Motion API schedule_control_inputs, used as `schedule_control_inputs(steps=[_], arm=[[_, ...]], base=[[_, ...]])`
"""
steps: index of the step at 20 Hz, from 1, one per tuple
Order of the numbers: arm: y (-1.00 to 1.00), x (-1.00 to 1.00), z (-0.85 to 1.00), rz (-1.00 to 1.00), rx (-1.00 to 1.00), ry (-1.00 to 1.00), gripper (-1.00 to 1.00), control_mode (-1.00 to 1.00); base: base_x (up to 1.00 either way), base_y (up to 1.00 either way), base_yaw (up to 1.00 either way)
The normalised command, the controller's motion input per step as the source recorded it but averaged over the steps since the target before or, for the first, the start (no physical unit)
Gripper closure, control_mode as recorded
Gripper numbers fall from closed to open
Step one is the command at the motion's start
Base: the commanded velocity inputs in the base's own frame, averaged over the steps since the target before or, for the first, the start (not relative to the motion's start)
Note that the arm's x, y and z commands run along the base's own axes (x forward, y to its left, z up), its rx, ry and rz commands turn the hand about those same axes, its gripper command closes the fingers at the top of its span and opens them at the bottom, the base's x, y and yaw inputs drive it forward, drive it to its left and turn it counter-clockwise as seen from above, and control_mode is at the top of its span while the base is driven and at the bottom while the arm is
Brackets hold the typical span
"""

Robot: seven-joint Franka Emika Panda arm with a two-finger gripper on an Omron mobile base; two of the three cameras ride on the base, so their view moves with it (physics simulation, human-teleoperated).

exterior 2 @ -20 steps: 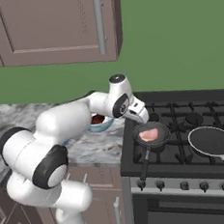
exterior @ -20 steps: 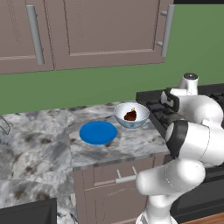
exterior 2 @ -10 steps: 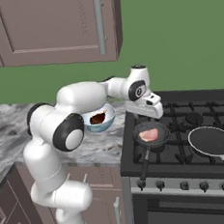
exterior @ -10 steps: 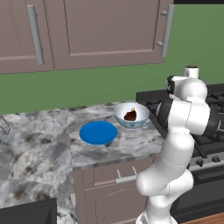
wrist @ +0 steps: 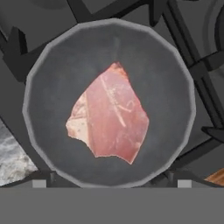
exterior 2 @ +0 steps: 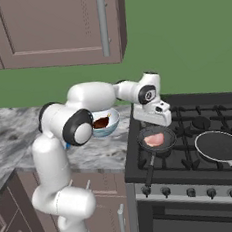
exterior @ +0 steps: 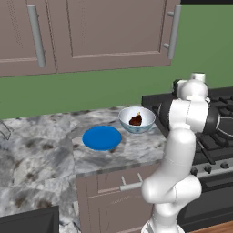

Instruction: Place one of the steaks on the plate and the other in the bowl. Then place the bowl in the fridge.

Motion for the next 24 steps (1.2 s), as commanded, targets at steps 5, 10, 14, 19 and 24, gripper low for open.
schedule_control_inputs(steps=[5,10,14,19,24], arm=[[-0.18,0.20,-0.30,0.03,0.02,0.01,-1.00,-1.00],[-0.01,0.00,-0.55,0.00,0.00,0.11,-1.00,-1.00],[0.00,0.00,-0.39,0.00,0.00,0.06,-1.00,-1.00],[0.00,0.00,-0.26,0.00,0.00,0.05,-1.00,-1.00],[0.00,0.00,-0.24,0.00,0.00,0.06,-1.00,-1.00]], base=[[0.00,0.00,0.00],[0.00,0.00,0.00],[0.00,0.00,0.00],[0.00,0.00,0.00],[0.00,0.00,0.00]])
